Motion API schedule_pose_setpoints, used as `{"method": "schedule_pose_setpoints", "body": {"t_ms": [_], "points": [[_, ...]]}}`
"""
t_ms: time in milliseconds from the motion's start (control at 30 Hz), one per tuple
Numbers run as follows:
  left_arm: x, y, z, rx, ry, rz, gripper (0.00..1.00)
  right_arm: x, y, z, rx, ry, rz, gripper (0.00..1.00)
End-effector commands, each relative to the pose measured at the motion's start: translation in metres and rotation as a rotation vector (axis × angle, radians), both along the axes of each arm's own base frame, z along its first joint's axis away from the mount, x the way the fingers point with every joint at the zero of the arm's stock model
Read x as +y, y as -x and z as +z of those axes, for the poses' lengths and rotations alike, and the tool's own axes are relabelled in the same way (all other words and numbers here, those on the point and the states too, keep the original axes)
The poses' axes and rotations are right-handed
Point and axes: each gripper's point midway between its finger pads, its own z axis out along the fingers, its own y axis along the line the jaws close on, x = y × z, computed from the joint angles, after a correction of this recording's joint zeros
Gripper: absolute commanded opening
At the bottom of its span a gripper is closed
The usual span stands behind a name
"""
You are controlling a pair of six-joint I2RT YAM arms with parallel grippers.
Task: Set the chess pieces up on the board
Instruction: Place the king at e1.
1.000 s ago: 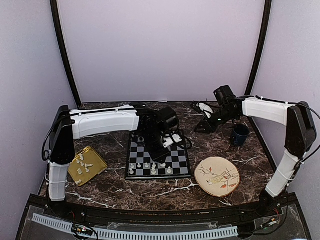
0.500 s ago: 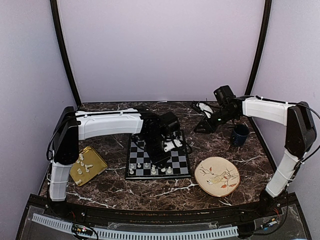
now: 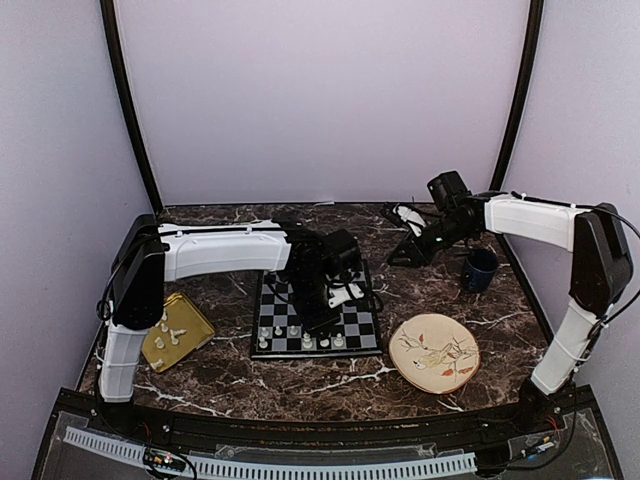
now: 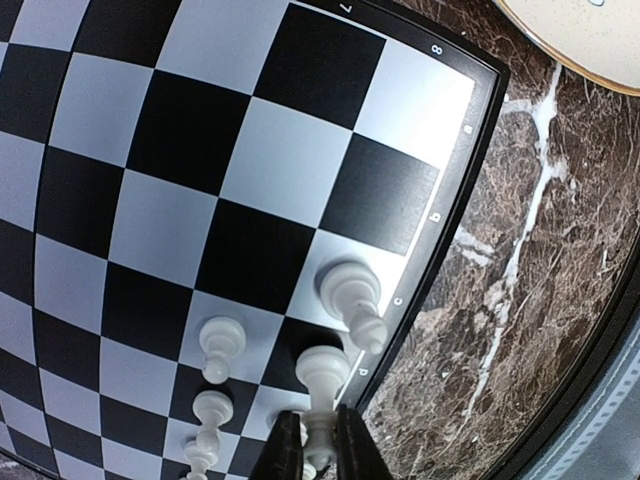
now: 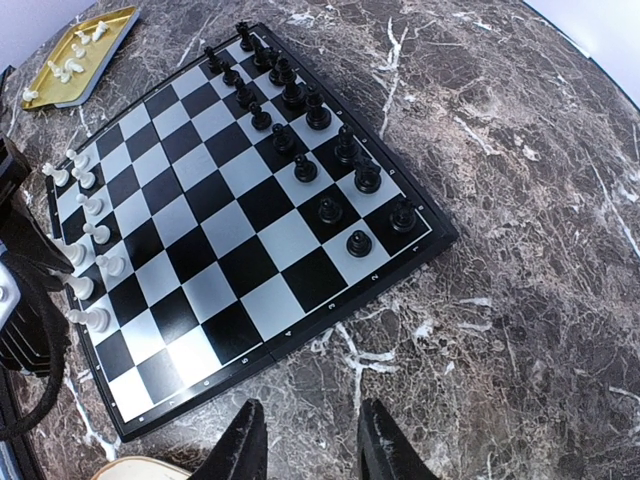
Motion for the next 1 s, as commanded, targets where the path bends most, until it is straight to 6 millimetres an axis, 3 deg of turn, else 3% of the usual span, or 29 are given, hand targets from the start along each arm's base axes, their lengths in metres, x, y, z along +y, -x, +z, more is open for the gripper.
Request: {"method": "schedule_pose_setpoints", "body": {"t_ms": [0,433,533,633,700,800,867,967], "points": [[0.009,0.007,-0.002,0.016,-0.043,-0.007,0.18,0.003,0.001,-0.005,0.011,-0.012,0.017,0.32],[-0.002,0.004,0.010,0.017,0.001,0.015,0.32,0.003,0.002,-0.004,0.015,-0.014,0.018,0.32],[-0.007,0.001,0.030,-0.007,0.039,0.023,0.33,0.003,0.002,-0.004,0.015,-0.014,0.021,0.32],[-0.003,-0.008,0.063,-0.090,0.079,0.048,0.36,0.003,0.002,-0.004,0.016,-0.016,0.022,0.32],[0.008,-0.017,0.088,-0.172,0.096,0.090,0.38,0.004,0.003,-0.002,0.014,-0.018,0.024,0.32],[0.043,-0.036,0.112,-0.262,0.087,0.244,0.38,0.004,0.003,0.000,0.012,-0.022,0.025,0.32],[0.074,-0.050,0.122,-0.294,0.083,0.394,0.38,0.004,0.003,0.002,0.011,-0.026,0.026,0.32],[0.141,-0.071,0.126,-0.329,0.062,0.659,0.38,0.005,0.004,0.002,0.012,-0.029,0.029,0.32]]}}
